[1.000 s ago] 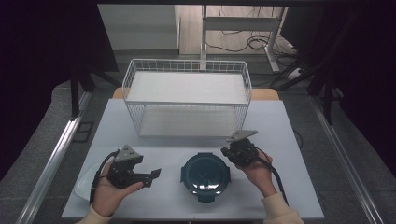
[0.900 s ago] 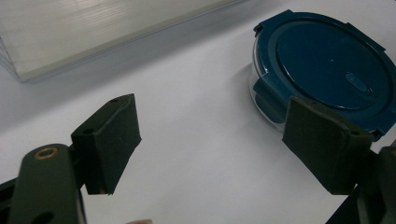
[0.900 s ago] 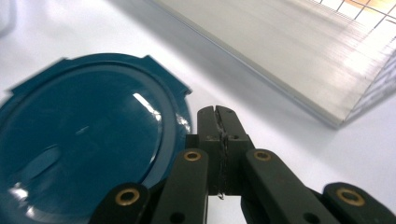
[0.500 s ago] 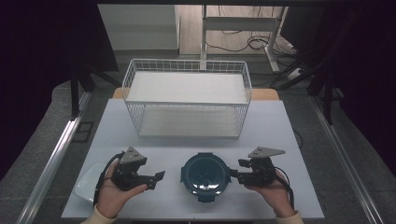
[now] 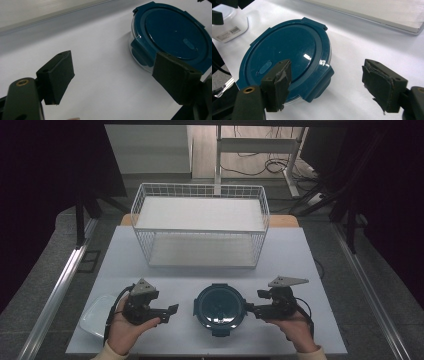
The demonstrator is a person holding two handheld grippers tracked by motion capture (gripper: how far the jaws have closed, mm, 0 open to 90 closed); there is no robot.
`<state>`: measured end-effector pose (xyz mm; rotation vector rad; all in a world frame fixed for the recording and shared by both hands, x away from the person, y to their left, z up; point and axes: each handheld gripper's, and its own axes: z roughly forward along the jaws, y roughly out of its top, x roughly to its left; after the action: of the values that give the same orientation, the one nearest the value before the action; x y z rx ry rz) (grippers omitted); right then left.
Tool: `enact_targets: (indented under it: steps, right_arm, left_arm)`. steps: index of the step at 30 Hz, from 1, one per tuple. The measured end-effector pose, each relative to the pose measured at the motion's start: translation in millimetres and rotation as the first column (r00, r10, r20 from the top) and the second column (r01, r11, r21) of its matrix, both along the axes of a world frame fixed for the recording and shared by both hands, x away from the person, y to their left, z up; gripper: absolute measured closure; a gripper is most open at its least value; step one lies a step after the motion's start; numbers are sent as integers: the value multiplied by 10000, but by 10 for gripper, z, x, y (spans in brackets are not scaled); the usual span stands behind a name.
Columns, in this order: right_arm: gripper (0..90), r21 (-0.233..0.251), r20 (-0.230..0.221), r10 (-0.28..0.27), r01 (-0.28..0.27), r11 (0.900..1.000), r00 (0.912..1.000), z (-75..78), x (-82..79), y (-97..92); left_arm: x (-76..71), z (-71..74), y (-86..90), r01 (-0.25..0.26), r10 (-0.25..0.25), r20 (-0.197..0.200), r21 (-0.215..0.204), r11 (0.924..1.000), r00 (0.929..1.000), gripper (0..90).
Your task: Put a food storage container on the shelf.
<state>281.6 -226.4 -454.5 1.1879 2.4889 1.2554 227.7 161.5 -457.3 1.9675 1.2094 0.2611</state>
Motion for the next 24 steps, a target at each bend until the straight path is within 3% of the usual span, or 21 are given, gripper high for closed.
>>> enact_targets:
  steps: [8, 10, 16, 22, 24]
  right_arm:
    - [203, 250, -200, -70, 75, 9997, 9998, 20, 30, -19]
    - [195, 335, -309, -82, 92, 9994, 9995, 12, 22, -20]
    - [180, 441, -487, -78, 99, 9990, 9988, 19, 10, -14]
    - [170, 816, -789, -110, 175, 9965, 9968, 69, 30, 35]
    - [166, 678, -808, -162, 217, 9975, 9966, 101, 31, 69]
  left_arm:
    - [6, -24, -55, -210, 192, -323, -552, 9983, 9993, 145]
    - [14, -19, -131, -53, 19, -441, -769, 9970, 9990, 139]
    - [37, -2, -298, 359, -394, -413, -825, 9959, 9984, 140]
    - [186, 22, -409, 335, -431, -759, -1234, 9918, 9962, 143]
    - [233, 22, -454, 357, -482, -874, -1387, 9897, 9950, 142]
